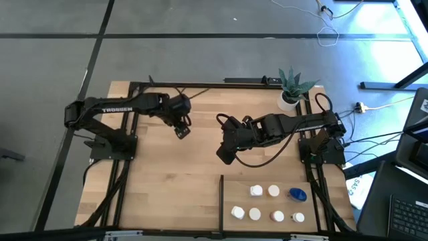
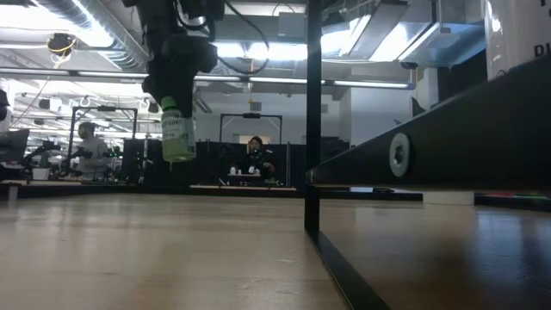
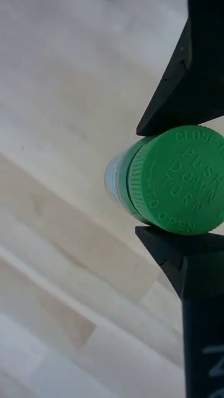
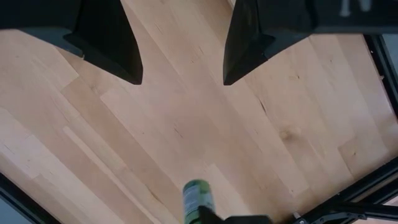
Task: Pick and place medicine bottles onto shelf by color
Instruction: Move the green pill bottle from the top to the center
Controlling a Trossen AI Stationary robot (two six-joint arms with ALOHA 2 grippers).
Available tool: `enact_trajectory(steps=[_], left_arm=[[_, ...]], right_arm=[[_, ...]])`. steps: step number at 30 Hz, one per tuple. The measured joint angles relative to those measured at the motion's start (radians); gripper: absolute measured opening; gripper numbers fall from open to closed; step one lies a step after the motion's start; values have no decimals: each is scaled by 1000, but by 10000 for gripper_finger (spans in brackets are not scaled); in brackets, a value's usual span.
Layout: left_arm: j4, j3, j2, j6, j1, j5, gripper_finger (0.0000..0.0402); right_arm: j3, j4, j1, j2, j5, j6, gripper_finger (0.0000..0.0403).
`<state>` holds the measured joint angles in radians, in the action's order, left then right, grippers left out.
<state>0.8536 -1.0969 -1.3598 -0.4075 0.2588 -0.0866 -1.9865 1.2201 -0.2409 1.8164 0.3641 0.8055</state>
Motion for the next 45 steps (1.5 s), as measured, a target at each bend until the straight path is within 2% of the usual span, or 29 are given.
enact_trajectory(steps=[10, 26, 34, 38, 45], left_arm=[[-1, 0, 0, -10, -102, -1, 209], [-80, 0, -2, 62, -135, -2, 209], [-101, 0, -2, 51, -136, -1, 209], [-112, 0, -2, 42, -136, -1, 209], [-191, -2, -11, -4, -135, -12, 209]], right_arm=[[0, -60, 2, 0, 0, 0, 225], [11, -161, 2, 2, 0, 14, 225], [12, -148, 2, 8, -18, -194, 225], [12, -147, -5, 3, 21, -340, 225], [13, -141, -27, -68, 4, -478, 225]])
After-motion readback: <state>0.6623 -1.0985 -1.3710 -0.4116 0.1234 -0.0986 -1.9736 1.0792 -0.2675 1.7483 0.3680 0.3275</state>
